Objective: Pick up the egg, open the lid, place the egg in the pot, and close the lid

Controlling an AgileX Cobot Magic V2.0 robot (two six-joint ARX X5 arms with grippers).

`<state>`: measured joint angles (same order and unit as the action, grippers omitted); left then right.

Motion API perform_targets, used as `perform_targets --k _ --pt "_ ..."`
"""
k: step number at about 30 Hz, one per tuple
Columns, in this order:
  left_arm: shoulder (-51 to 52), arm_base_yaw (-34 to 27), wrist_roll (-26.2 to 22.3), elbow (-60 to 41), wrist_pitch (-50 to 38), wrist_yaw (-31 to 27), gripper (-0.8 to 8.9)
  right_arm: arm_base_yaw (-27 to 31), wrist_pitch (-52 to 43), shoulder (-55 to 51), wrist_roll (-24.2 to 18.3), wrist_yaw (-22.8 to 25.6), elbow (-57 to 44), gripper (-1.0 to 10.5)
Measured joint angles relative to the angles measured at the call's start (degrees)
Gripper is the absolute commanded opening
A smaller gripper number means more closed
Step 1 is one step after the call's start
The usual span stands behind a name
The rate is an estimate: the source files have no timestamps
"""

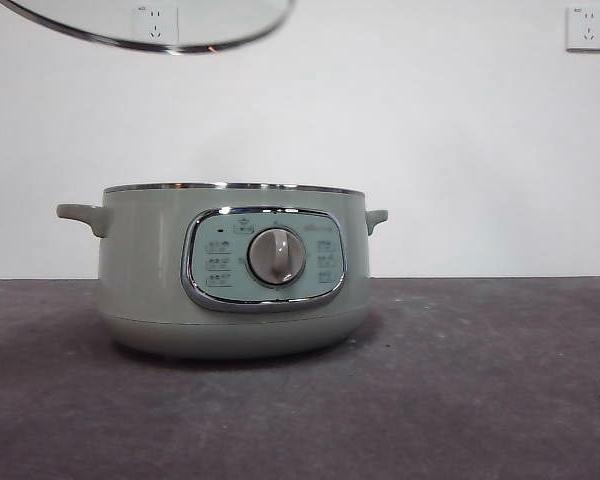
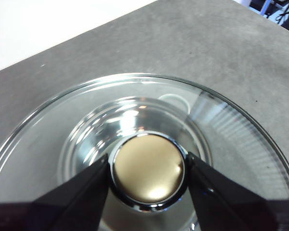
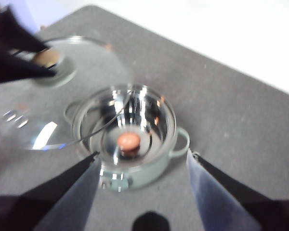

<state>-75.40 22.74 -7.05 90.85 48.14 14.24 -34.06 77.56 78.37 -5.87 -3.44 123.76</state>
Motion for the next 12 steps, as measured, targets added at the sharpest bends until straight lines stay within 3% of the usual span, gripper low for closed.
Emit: perform_targets --k 7,12 --pt "-3.6 2.5 0.0 -8.6 -12.6 -1.2 -0.06 0.0 0.0 -12.9 0.0 0.0 -16.2 3.1" --pt "-8.5 3.0 0.0 -10.8 -16.7 -3.1 -0.06 0.0 0.0 -20.0 0.6 0.0 -24.8 3.1"
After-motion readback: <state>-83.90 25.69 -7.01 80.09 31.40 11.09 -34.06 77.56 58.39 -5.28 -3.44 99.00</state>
